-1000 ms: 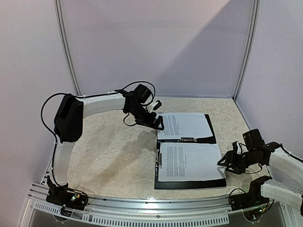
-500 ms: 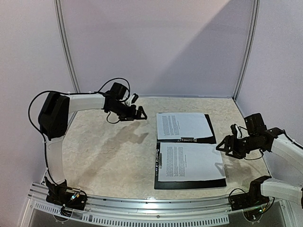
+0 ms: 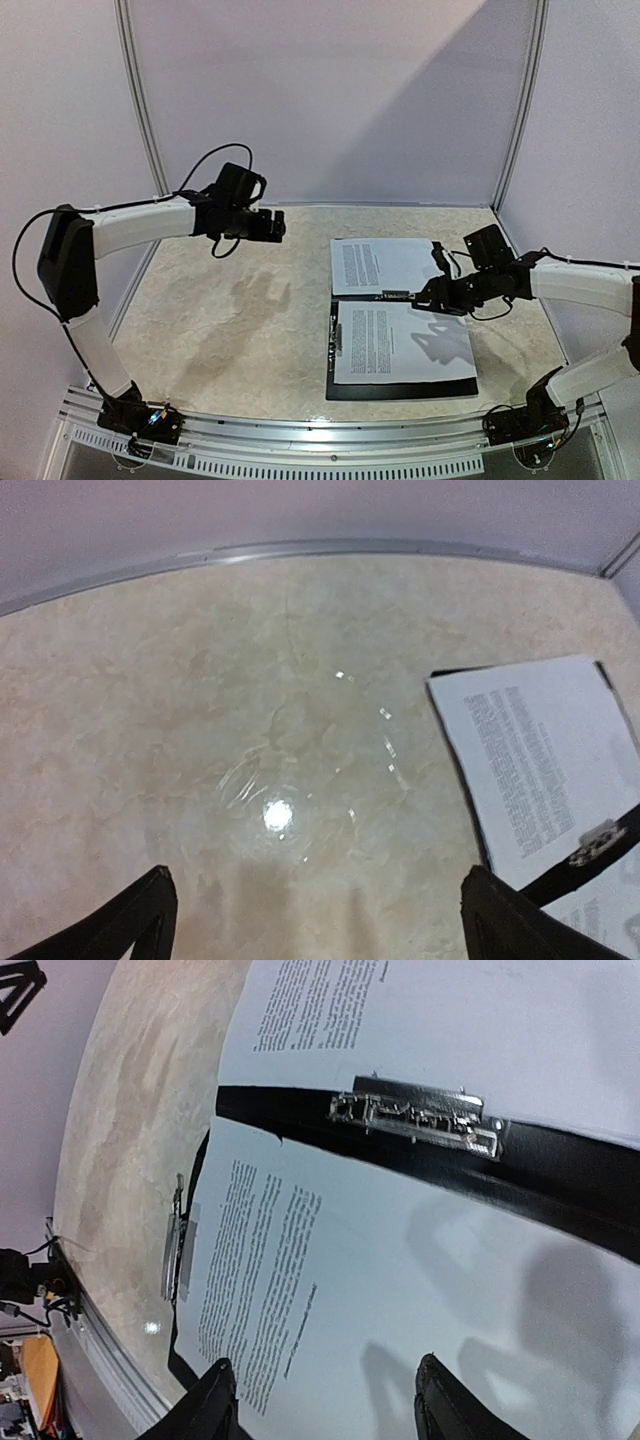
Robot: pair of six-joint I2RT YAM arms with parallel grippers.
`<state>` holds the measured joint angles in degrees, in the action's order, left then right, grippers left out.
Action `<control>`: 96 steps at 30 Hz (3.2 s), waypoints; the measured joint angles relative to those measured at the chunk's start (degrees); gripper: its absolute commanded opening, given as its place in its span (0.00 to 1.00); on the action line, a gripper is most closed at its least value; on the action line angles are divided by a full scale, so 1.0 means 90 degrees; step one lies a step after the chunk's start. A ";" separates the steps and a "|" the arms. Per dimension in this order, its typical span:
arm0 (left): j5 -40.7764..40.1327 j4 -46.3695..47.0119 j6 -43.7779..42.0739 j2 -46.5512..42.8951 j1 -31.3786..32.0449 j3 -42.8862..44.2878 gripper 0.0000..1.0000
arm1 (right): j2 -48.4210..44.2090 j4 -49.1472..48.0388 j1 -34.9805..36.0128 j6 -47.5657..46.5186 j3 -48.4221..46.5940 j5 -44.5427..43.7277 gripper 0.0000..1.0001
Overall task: Put the files into the folder
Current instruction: Place the file in the spring clip on the folder, then close the folder with some files at the center of the board.
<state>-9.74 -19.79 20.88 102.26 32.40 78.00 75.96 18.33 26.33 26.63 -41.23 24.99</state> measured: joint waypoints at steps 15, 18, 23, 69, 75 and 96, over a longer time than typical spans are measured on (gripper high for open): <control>0.1520 0.1265 0.0136 -0.0277 -0.0352 -0.0748 0.99 | 0.1783 -0.0634 0.1166 -0.0690 -0.0687 -0.0678 0.58; 0.1627 0.1314 0.0136 -0.0277 -0.0352 -0.0765 0.98 | 0.1792 -0.0641 0.1401 -0.0697 -0.0685 -0.0738 0.57; 0.1902 0.1367 0.0158 -0.0262 -0.0362 -0.0782 0.97 | 0.1792 -0.0658 0.1634 -0.0702 -0.0600 -0.0838 0.57; 0.2917 0.1455 0.0369 0.0376 -0.0289 -0.0784 0.92 | 0.1627 -0.0561 0.1945 -0.0296 -0.0542 -0.0763 0.59; 0.3441 0.1464 0.0100 0.0823 0.0398 -0.0624 0.91 | 0.1056 -0.0452 0.1945 -0.0104 -0.0602 -0.0729 0.59; 0.4794 0.0245 -0.0775 0.1897 0.1438 -0.0041 0.79 | 0.0818 -0.0651 0.1950 0.0061 -0.0568 -0.0673 0.55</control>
<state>33.41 -17.58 13.91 119.33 45.34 77.62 83.33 12.47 43.88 27.18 -46.35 18.94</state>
